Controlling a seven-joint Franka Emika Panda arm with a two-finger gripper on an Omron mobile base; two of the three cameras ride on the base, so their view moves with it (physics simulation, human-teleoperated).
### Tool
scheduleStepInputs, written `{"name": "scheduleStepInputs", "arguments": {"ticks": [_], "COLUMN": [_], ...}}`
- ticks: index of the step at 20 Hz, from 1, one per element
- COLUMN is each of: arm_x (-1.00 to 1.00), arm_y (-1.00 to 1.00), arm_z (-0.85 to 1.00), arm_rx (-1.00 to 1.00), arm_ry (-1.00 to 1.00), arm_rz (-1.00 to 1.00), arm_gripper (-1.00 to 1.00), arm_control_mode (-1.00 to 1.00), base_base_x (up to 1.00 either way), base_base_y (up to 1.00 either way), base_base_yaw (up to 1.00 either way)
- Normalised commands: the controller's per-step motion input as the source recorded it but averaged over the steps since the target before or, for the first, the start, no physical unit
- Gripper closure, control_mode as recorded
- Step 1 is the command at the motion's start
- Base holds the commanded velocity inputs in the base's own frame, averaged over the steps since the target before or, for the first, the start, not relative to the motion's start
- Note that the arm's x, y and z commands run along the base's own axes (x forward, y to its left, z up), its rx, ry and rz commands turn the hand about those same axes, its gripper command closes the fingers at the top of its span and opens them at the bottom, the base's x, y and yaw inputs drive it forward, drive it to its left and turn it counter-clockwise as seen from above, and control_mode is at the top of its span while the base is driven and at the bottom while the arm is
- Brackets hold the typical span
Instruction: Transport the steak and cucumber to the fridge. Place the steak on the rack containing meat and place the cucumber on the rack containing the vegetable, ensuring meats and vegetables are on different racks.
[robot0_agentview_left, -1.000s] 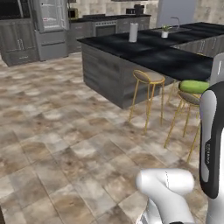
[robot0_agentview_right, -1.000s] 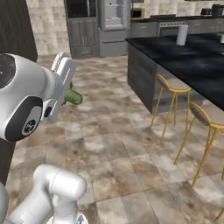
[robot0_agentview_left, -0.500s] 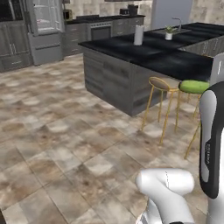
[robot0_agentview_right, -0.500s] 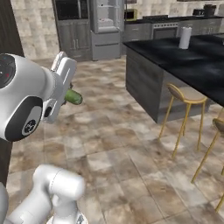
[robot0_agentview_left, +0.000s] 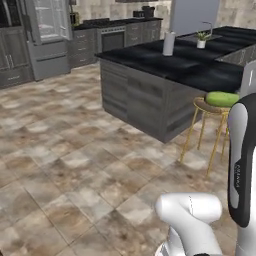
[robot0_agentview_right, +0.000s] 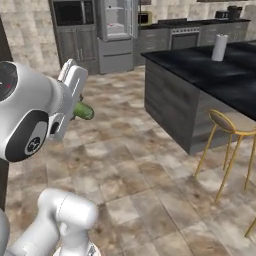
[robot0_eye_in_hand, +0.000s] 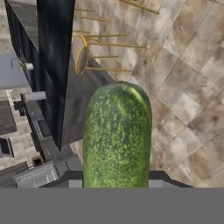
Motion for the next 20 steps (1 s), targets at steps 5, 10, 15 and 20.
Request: {"name": "scheduleStepInputs", "arguments": {"ticks": [5, 10, 15, 20], "arm_x": [0.0, 0.0, 0.0, 0.0], "arm_y": [0.0, 0.0, 0.0, 0.0], "arm_z": [0.0, 0.0, 0.0, 0.0], "arm_rx": [0.0, 0.0, 0.0, 0.0], "arm_ry": [0.0, 0.0, 0.0, 0.0], "arm_rz": [0.0, 0.0, 0.0, 0.0], "arm_gripper": [1.0, 1.0, 1.0, 1.0], "arm_control_mode": [1.0, 1.0, 1.0, 1.0], "base_base_x": [1.0, 1.0, 1.0, 1.0], "base_base_y": [1.0, 1.0, 1.0, 0.8], "base_base_yaw": [-0.01, 0.0, 0.02, 0.14]}}
